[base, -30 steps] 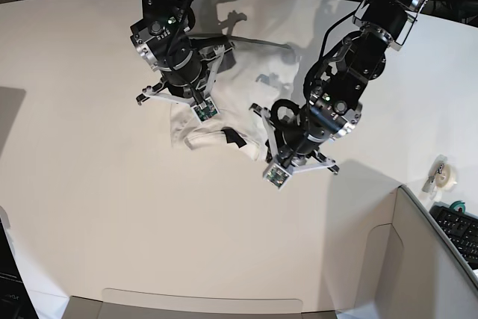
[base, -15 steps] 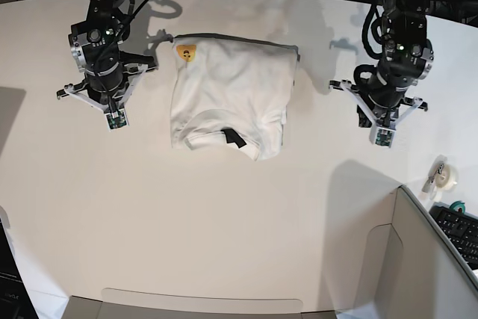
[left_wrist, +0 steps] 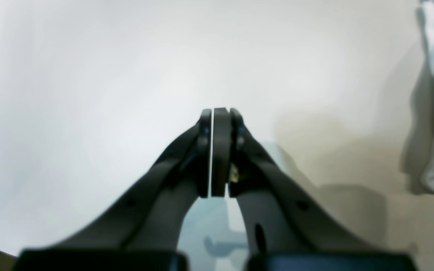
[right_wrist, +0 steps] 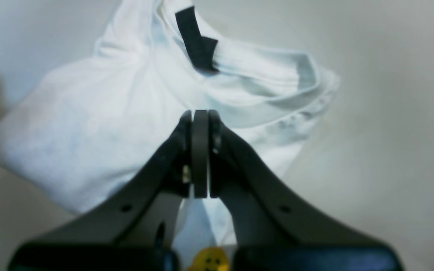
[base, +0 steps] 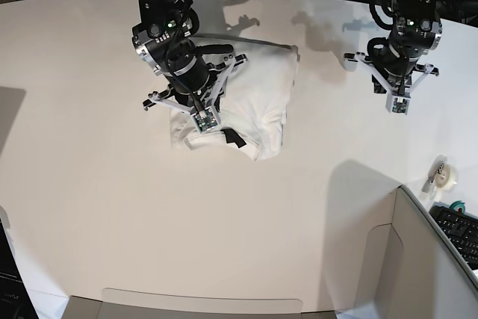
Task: Layout the t-shirt on the table in an organized manner, then fold the t-shirt properly
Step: 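Raise both grippers off the folded shirt, then grasp the folded shirt with the right gripper and drag it aside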
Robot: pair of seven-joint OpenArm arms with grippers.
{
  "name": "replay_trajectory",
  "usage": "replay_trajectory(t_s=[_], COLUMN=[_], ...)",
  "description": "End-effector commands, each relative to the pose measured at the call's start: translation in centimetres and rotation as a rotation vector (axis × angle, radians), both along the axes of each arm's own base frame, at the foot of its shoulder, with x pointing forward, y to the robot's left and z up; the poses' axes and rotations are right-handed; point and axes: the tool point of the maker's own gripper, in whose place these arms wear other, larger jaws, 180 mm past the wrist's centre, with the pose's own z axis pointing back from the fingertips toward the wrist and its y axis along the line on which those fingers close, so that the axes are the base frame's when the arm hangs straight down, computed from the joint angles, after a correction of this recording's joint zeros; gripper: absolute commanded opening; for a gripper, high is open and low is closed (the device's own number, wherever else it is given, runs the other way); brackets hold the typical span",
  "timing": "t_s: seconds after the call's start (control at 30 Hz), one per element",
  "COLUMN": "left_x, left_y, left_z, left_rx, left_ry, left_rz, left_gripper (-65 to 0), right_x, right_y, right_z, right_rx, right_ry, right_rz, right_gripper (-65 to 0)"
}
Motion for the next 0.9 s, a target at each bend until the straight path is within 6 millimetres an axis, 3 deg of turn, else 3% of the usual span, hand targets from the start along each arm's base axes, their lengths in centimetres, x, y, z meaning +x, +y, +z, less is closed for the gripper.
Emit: replay_trajectory(t_s=[0.0, 0.3, 0.43, 0.67, 0.87], left_x=[0.4, -0.3, -0.4, -0.8, -0.9], left_y=[0.2, 0.0, -0.2, 0.0, -0.5], left_z=[1.0, 0.6, 0.6, 0.3, 0.1], left_rx=[0.015, 0.012, 0.009, 0.011, -0.008], left_ry=[-0.051, -0.063, -0.062, -0.051, -0.049], left_rz=[-0.008, -0.019, -0.022, -0.019, -0.014], left_gripper=[-64.8, -64.8, -64.8, -64.8, -64.8], right_x=[0.3, 0.2, -0.2, -1.2, -3.1], right_y=[0.7, 1.8, -0.4, -11.2, -18.3], right_z=[0.3, -6.0, -7.7, -8.2, -8.4], right_rx=[0.021, 0.007, -0.060, -0.228, -0.404], right_ry=[-0.014, 0.117, 0.144, 0.149, 0.184], right_rz=[0.010, 0.038, 0.038, -0.088, -0.056], right_gripper=[-65.0, -65.0, -65.0, -65.0, -65.0])
